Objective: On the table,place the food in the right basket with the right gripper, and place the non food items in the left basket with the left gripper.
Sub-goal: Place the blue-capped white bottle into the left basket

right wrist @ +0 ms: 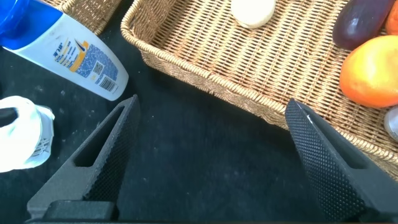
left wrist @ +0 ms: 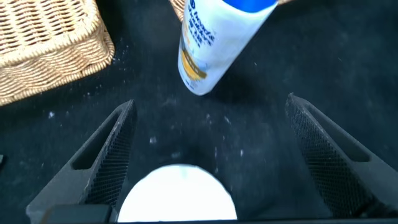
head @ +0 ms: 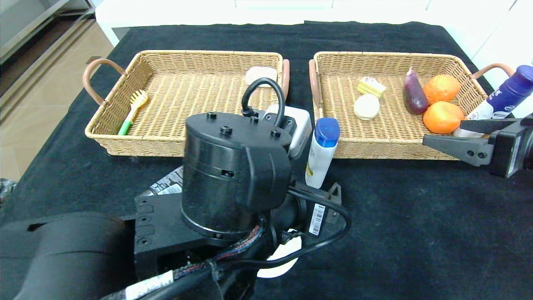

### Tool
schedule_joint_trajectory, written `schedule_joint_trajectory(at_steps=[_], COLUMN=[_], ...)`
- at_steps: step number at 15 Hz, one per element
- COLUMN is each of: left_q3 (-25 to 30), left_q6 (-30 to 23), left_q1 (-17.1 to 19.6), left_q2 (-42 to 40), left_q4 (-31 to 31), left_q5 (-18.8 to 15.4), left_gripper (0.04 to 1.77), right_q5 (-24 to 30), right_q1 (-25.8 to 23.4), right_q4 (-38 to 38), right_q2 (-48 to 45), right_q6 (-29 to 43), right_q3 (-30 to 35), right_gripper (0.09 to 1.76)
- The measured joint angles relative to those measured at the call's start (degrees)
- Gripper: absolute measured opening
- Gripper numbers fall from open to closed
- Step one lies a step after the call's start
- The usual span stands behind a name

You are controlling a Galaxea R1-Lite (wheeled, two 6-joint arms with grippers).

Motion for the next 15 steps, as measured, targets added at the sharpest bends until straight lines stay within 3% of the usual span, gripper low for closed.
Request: schedule_joint_trajectory(at_steps=[5, 15], left_q3=[-4.30, -9.07], left_q6=[-2.62, -2.27], left_q1=[-0.02, 0.49], left_q2=[3.89, 9.18], left_q4=[-0.04, -2.71], left_q5=[2.17, 6.25], left_gripper=[1.72, 1.72], right_q5=[0.00, 0.00], right_q1=[-0.09, -0.43], right_q4=[0.01, 0.00], right_q2=[0.00, -0.05], right_q6=[0.00, 0.00], right_q3=[0.00, -0.02], right_gripper=[1.70, 1.70])
